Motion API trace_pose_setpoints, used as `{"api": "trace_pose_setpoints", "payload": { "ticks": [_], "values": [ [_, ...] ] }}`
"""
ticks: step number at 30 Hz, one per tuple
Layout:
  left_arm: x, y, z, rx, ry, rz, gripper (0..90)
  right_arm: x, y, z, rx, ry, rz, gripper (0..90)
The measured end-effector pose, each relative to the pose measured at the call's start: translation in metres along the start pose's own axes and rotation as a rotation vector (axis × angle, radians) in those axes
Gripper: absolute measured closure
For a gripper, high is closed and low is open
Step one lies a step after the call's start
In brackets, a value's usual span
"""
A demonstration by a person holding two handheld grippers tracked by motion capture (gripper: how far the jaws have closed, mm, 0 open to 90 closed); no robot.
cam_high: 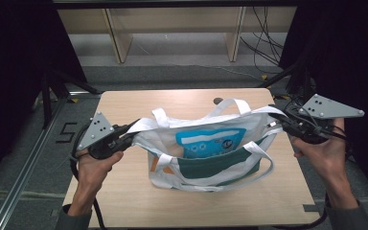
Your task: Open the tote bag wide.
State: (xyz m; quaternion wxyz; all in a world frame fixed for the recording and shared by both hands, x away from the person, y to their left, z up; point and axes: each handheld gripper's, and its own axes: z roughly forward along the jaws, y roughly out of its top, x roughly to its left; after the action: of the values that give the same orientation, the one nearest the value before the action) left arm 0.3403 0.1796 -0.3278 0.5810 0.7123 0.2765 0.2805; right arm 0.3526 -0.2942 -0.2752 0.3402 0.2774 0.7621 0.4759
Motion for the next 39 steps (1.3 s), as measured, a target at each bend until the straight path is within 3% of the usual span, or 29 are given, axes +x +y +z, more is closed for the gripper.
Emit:
{"api": "trace_pose_setpoints", "payload": {
  "ticks": [7,10,15,16,21,22,25,26,27,29,30,36,39],
  "values": [
    [-0.005,-0.015,0.005,0.035,-0.018,0.007,86.0,0.004,-0.013,-0.001,-0.002,-0.016,-0.014,88.3],
    [-0.006,-0.018,0.010,0.053,-0.019,0.013,85.8,0.004,-0.024,0.000,0.008,-0.013,0.013,88.3],
    [-0.001,-0.018,0.020,0.040,-0.017,-0.003,85.8,-0.001,-0.030,0.004,0.011,-0.028,0.006,88.3],
    [0.001,-0.018,0.024,0.038,-0.016,0.000,85.8,0.000,-0.031,0.006,0.016,-0.024,0.031,88.3],
    [0.007,-0.031,0.037,0.073,-0.018,-0.019,85.6,-0.003,-0.045,0.012,0.015,-0.034,0.036,88.2],
    [0.008,-0.034,0.039,0.083,-0.022,-0.021,85.4,-0.001,-0.049,0.014,-0.002,-0.049,0.066,88.2],
    [0.009,-0.041,0.044,0.096,-0.027,-0.028,85.3,0.001,-0.058,0.016,-0.007,-0.049,0.090,88.2],
    [0.009,-0.045,0.048,0.119,-0.025,-0.026,85.2,-0.001,-0.064,0.021,0.021,-0.048,0.062,88.2],
    [0.009,-0.048,0.050,0.123,-0.029,-0.027,85.2,-0.001,-0.066,0.021,0.029,-0.041,0.088,88.2],
    [0.009,-0.052,0.053,0.143,-0.030,-0.030,85.2,-0.002,-0.069,0.023,0.036,-0.064,0.076,88.2],
    [0.010,-0.054,0.055,0.139,-0.032,-0.038,85.3,-0.001,-0.069,0.023,0.036,-0.050,0.102,88.2],
    [0.012,-0.068,0.059,0.161,-0.044,-0.052,85.3,0.000,-0.072,0.026,0.047,-0.048,0.057,88.0],
    [0.012,-0.072,0.061,0.172,-0.048,-0.045,85.3,0.002,-0.074,0.026,0.059,-0.052,0.071,87.9]
  ]
}}
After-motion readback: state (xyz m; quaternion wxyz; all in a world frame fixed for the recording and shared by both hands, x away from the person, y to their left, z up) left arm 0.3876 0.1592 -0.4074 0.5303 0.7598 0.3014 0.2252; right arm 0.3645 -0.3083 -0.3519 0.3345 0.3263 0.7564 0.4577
